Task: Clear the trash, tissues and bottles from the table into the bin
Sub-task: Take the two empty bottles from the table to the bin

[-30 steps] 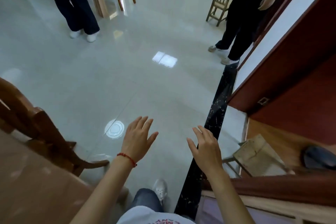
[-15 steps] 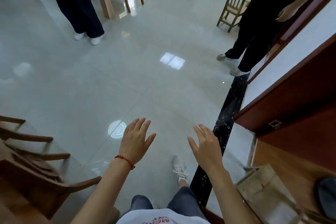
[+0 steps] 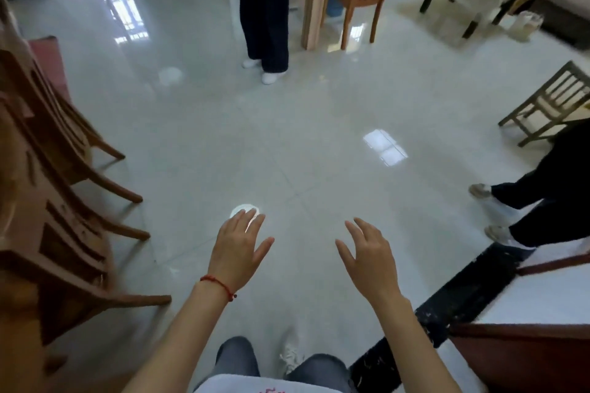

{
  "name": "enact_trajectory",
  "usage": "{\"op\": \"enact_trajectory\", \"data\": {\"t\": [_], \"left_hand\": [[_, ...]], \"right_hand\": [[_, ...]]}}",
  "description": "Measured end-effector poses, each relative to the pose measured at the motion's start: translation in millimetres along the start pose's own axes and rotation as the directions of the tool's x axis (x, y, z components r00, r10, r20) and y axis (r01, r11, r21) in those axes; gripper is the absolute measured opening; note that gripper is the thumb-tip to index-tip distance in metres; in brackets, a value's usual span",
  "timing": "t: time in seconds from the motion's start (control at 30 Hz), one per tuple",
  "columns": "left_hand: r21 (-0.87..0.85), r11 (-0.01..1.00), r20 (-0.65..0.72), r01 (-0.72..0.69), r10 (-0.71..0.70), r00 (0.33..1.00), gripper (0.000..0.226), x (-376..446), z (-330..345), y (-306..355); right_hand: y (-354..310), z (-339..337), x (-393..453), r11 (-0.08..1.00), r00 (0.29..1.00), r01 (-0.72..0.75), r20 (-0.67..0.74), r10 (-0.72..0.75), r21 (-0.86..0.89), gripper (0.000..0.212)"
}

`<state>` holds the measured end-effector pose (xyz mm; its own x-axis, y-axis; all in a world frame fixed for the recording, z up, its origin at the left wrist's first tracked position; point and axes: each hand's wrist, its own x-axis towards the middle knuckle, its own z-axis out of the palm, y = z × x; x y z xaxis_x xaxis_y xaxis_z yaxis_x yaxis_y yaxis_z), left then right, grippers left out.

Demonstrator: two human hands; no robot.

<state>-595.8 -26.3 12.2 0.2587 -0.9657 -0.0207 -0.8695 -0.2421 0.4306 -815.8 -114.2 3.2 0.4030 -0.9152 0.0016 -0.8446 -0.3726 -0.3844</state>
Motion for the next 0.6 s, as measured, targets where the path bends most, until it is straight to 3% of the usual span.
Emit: {"op": "enact_trajectory", "data": {"t": [0.2, 0.37, 0.6], "left_hand": [[0.043, 0.985, 0.002, 0.167, -0.167, 0.986, 0.083, 17.6, -12.8, -26.9], [0.051, 0.960, -0.083, 0.274, -0.270, 0.959, 0.049, 46.2, -22.2, -66.8], [0.021, 0.940, -0.109, 0.339, -0.335, 0.936, 0.050, 124.1, -48.0, -138.4]], "right_hand": [[-26.9, 15.2, 57.4, 0.987, 0.986, 0.156, 0.055, -0.159, 0.049, 0.043], [-60.8, 34.9, 108.9, 0.965, 0.959, 0.254, 0.109, -0.260, 0.064, 0.043], [-113.3, 58.7, 206.4, 0.951, 0.946, 0.305, 0.103, -0.309, 0.052, 0.043]]}}
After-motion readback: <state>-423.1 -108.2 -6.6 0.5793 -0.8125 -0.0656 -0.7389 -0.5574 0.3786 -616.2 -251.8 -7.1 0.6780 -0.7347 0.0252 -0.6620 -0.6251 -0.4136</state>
